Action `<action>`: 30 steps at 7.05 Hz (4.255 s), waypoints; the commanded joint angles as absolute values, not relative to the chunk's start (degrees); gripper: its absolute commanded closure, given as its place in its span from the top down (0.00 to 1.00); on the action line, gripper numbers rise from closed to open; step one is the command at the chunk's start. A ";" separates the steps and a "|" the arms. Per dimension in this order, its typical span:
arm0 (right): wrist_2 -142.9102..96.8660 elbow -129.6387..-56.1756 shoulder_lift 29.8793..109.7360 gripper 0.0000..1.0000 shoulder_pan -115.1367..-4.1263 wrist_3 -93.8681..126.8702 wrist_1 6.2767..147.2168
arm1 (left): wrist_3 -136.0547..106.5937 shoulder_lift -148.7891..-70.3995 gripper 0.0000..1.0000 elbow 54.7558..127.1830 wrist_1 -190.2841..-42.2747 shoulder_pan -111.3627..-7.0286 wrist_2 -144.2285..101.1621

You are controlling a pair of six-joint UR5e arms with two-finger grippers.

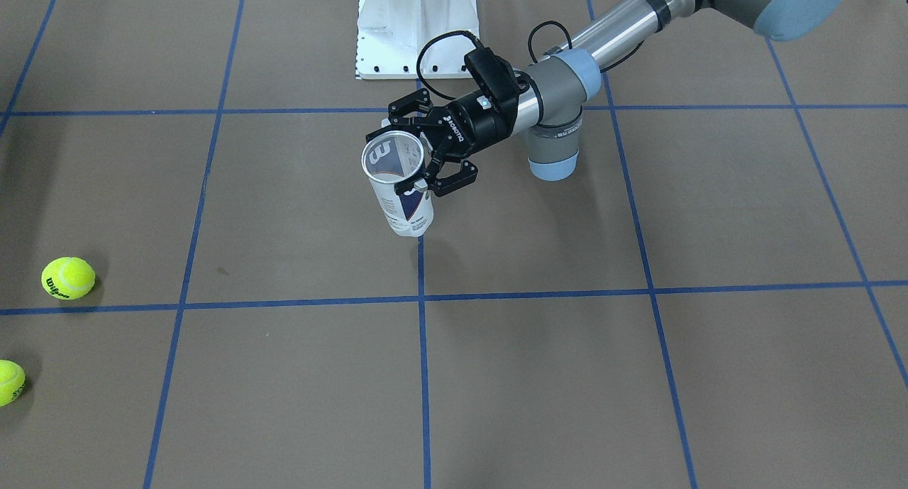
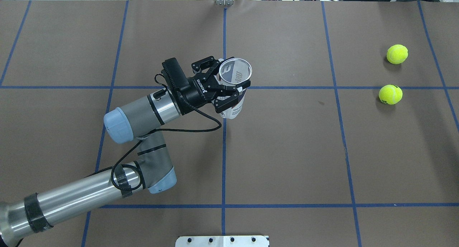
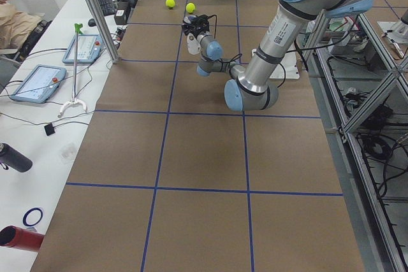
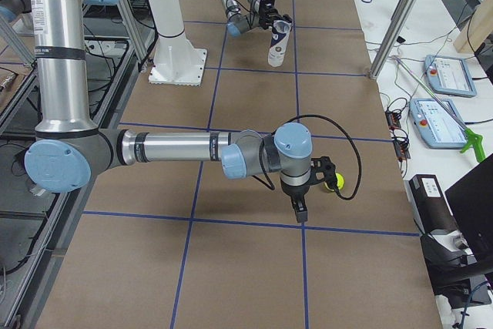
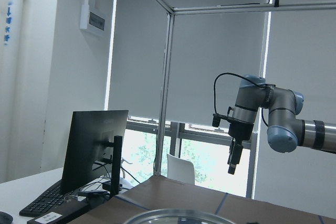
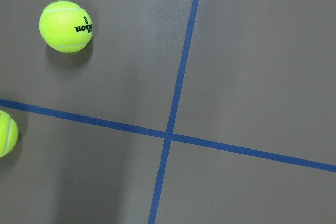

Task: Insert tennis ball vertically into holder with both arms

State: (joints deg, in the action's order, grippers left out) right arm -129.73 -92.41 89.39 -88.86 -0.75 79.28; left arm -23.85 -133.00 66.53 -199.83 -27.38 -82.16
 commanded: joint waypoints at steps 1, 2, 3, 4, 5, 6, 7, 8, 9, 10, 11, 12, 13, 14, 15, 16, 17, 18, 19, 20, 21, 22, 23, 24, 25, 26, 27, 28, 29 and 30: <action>-129.73 -92.20 89.38 1.00 -88.86 -0.79 79.28 | -23.82 -132.89 0.67 63.74 -201.87 -26.72 -82.18; -129.73 -92.11 89.38 1.00 -88.86 -0.79 79.28 | -23.82 -132.98 0.69 62.33 -203.54 -26.11 -82.18; -129.73 -92.02 89.38 1.00 -88.86 -0.79 79.28 | -23.82 -132.98 0.69 62.31 -203.82 -25.67 -82.18; -129.81 -92.37 89.47 1.00 -88.86 -0.79 79.28 | -23.73 -133.07 0.70 62.31 -203.91 -24.88 -82.09; -129.81 -92.63 89.47 1.00 -88.86 -0.88 79.19 | -23.73 -132.98 0.72 61.97 -204.86 -24.61 -82.09; -129.81 -92.46 89.56 1.00 -88.86 -0.88 78.23 | -23.73 -132.98 0.74 60.74 -206.96 -24.52 -82.09; -129.99 -92.46 89.56 1.00 -88.86 -0.88 78.14 | -23.73 -132.98 0.74 60.65 -207.42 -24.52 -82.09; -130.25 -92.46 89.56 1.00 -88.86 -0.88 78.13 | -23.73 -132.98 0.74 60.56 -207.51 -24.52 -82.09; -130.25 -92.46 89.65 1.00 -88.86 -0.88 78.13 | -23.73 -132.98 0.76 60.30 -207.51 -24.52 -82.09; -130.34 -92.55 89.56 1.00 -88.86 -0.88 78.13 | -23.73 -132.98 0.77 59.94 -207.51 -24.52 -82.09; -130.43 -92.55 89.56 1.00 -88.86 -0.79 78.13 | -23.73 -132.98 0.77 59.59 -207.51 -24.35 -82.09; -131.65 -92.46 89.56 1.00 -88.86 -0.70 78.13 | -23.82 -133.07 0.77 59.50 -207.51 -23.91 -82.09; -133.23 -92.55 89.56 1.00 -88.86 -0.62 78.13 | -23.82 -133.15 0.77 59.50 -207.51 -23.82 -82.09; -134.90 -92.55 89.04 1.00 -88.86 1.73 78.13 | -23.82 -133.15 0.77 59.59 -207.51 -23.82 -82.09; -136.83 -93.85 88.86 1.00 -88.86 7.33 77.87 | -23.82 -133.15 0.77 59.59 -207.51 -23.82 -82.00; -137.11 -96.74 88.86 1.00 -87.03 12.69 78.05 | -23.82 -133.24 0.77 59.68 -207.51 -23.82 -82.00; -136.50 -99.12 88.68 1.00 -83.10 19.27 77.96 | -23.82 -133.24 0.77 59.68 -207.51 -23.73 -82.09; -135.28 -100.18 87.46 1.00 -79.05 25.77 77.87 | -23.82 -133.24 0.77 59.68 -207.51 -23.73 -82.09; -133.70 -100.20 86.23 1.00 -75.71 29.06 77.70 | -23.82 -133.24 0.77 59.76 -207.51 -23.73 -82.00; -131.25 -100.20 85.26 1.00 -73.06 33.70 75.87 | -23.82 -133.33 0.77 59.77 -207.51 -23.73 -82.00; -127.65 -99.93 85.34 1.00 -68.95 41.58 70.80 | -23.82 -133.33 0.77 59.85 -207.51 -23.73 -82.09; -122.22 -99.67 85.34 1.00 -63.69 49.06 67.01 | -23.82 -133.33 0.77 59.85 -207.51 -23.73 -82.09; -117.30 -98.54 85.52 1.00 -59.89 50.52 64.62 | -23.82 -133.33 0.77 59.94 -207.51 -23.73 -82.00; -115.33 -95.39 86.04 1.00 -58.64 50.45 60.25 | -23.82 -133.24 0.77 59.94 -207.51 -23.82 -82.09; -114.27 -90.23 85.96 1.00 -58.28 49.93 54.20 | -23.82 -133.24 0.77 59.94 -207.51 -23.73 -82.09; -113.13 -86.61 85.70 1.00 -58.18 49.57 49.70 | -23.82 -133.24 0.77 59.85 -207.51 -23.82 -82.09; -112.59 -85.79 85.61 1.00 -57.66 49.57 49.31 | -23.82 -133.24 0.77 59.85 -207.51 -23.82 -82.09; -112.15 -85.35 85.61 1.00 -56.70 49.66 49.22 | -23.82 -133.24 0.77 59.85 -207.51 -23.82 -82.00; -112.24 -85.52 85.61 1.00 -56.08 50.09 49.22 | -23.82 -133.24 0.77 59.85 -207.51 -23.82 -82.00; -112.15 -85.43 85.69 1.00 -55.38 50.18 49.13 | -23.82 -133.24 0.77 59.85 -207.51 -23.73 -82.00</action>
